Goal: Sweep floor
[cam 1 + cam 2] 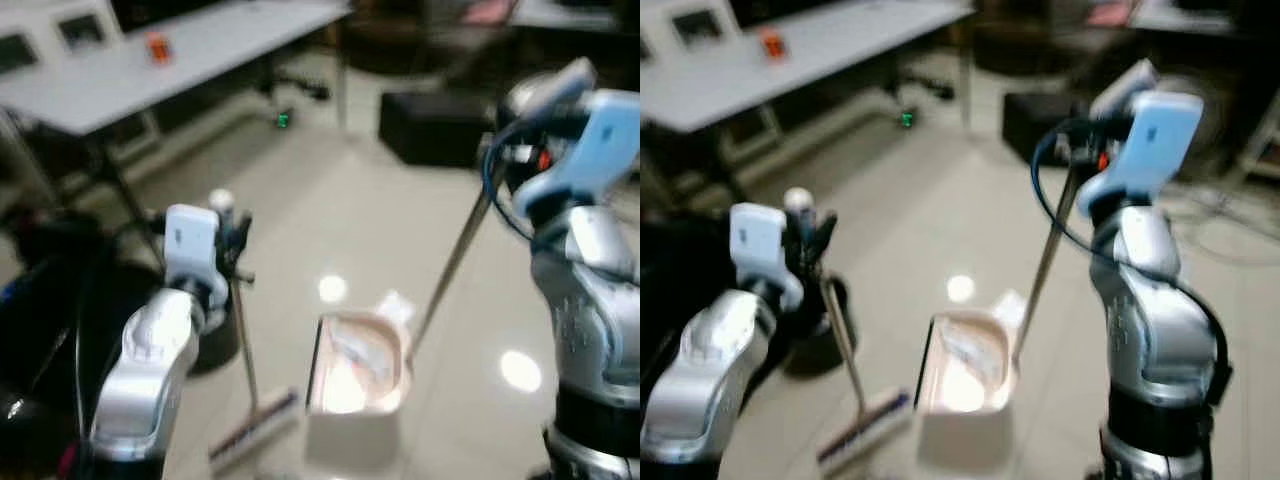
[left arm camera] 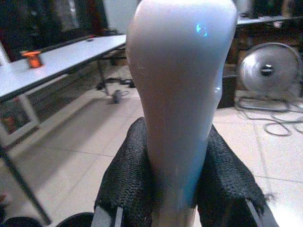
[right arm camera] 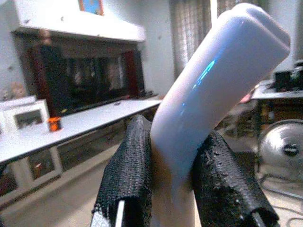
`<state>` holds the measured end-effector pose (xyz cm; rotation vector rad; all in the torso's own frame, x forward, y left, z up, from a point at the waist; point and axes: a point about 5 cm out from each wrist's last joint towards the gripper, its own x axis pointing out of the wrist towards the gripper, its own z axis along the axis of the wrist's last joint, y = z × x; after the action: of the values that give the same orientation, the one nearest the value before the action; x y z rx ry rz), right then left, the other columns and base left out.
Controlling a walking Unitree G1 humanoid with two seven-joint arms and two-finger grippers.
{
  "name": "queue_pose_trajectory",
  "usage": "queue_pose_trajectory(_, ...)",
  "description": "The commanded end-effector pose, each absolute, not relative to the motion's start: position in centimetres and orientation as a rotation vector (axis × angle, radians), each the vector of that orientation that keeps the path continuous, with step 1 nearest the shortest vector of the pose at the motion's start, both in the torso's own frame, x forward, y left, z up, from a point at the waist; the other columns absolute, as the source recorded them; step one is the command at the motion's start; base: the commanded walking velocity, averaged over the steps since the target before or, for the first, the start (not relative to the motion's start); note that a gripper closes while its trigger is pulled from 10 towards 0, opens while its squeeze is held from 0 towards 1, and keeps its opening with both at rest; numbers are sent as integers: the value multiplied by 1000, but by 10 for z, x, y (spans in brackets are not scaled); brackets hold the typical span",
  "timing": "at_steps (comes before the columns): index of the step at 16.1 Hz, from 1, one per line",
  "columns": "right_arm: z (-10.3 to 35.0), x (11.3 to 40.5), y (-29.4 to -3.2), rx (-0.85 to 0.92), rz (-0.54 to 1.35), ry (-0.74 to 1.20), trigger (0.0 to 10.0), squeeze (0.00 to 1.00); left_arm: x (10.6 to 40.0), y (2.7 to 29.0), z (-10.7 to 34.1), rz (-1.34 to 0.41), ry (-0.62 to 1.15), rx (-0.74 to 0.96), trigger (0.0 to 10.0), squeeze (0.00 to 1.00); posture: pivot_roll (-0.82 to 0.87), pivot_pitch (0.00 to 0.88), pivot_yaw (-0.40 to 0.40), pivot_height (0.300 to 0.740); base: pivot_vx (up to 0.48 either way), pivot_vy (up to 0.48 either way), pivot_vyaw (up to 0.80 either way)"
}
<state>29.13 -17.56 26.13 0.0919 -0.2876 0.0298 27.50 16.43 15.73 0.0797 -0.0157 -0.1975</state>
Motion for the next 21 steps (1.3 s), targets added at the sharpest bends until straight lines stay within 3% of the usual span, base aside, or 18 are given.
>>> queue_pose_trajectory(1,273,290,-172,100,53,-328,10000,0,274,167,165,-182,-54,89,10000,0,-10,0,46,740,0,0,800)
queue_pose_trajectory(7,290,294,-174,140,55,-370,10000,0,273,171,167,-167,-70,85,10000,0,-10,0,41,740,0,0,800)
queue_pose_trajectory(12,300,297,-174,143,66,-392,10000,0,273,173,166,-152,-77,80,10000,0,-8,0,33,740,314,0,779)
queue_pose_trajectory(21,311,304,-180,155,70,-426,10000,0,273,175,166,-122,-78,93,10000,0,6,0,20,740,411,0,0)
